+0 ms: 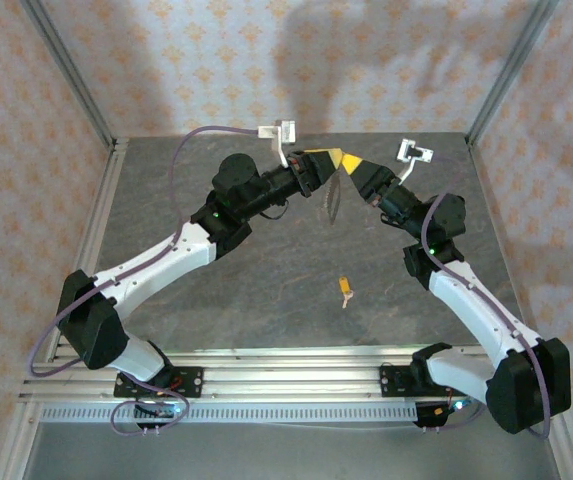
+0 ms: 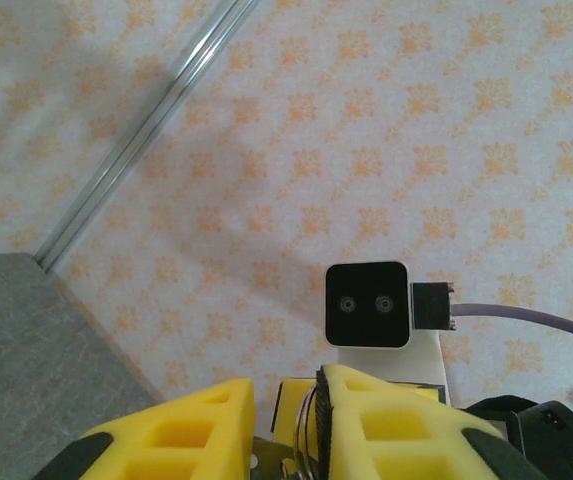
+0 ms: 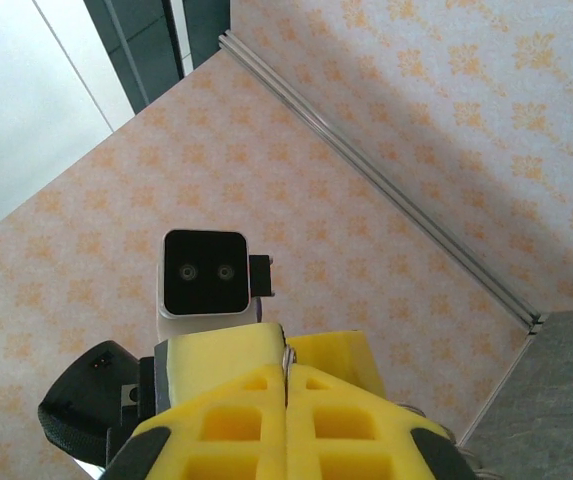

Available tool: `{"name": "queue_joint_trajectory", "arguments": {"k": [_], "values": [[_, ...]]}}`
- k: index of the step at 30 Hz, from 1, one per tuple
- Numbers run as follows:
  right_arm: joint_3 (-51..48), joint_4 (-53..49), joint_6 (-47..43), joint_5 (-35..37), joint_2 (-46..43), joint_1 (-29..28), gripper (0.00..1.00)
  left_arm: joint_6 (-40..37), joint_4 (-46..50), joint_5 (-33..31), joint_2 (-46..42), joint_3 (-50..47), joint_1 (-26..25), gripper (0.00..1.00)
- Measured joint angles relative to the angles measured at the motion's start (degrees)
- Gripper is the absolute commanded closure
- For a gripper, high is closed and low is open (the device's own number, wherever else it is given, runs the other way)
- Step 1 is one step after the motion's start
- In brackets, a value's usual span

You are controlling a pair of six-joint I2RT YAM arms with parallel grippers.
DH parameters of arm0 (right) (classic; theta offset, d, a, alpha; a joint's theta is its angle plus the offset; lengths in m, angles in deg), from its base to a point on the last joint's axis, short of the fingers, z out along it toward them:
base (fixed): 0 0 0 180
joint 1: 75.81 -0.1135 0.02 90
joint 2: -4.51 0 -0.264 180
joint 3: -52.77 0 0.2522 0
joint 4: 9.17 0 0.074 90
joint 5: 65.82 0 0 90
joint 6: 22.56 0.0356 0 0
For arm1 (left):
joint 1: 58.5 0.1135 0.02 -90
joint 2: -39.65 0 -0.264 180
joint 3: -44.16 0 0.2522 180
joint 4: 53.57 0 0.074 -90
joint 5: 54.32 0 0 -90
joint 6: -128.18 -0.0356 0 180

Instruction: Put the keys on the keyring

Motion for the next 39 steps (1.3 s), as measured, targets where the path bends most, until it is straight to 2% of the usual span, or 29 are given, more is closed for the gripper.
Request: {"name": "queue_joint_trajectory", "arguments": {"k": [6,8,10,11,14,18,22,31,39], "values": [[0.0,-0.2,0.0,0.2,0.0,0.0,1.0,0.1,-1.0,0.0,0.0,0.0,-0.4,1.0],[0.0,-0.5,-0.1,0.3,0.0,0.0,1.0,0.2,-1.0,0.0,0.0,0.0,-0.4,1.0],[0.1,-1.3,-0.5,0.3,0.0,0.0,0.76,0.1,-1.0,0.0,0.0,0.0,-0.4,1.0],[0.3,-2.5,-1.4,0.2,-0.1,0.0,0.69,0.0,-0.9,0.0,0.0,0.0,-0.4,1.0],[1.1,-7.9,-4.6,0.3,-1.9,0.0,0.61,-0.7,-0.2,0.0,0.1,0.0,-0.4,1.0],[3.2,-15.3,-8.8,0.2,-5.3,1.5,0.61,-3.1,2.7,0.2,0.1,0.4,-0.4,1.0],[4.8,-18.6,-10.8,-0.2,-7.5,4.2,0.61,-6.2,6.6,1.6,0.0,2.0,-0.3,1.0],[4.9,-21.5,-12.2,-4.8,-7.8,6.9,0.68,-12.1,12.8,8.6,-0.5,6.2,1.0,1.0],[5.7,-21.5,-12.4,-12.1,-6.4,6.9,0.68,-14.1,15.4,13.9,-0.5,8.4,1.7,1.0]]}}
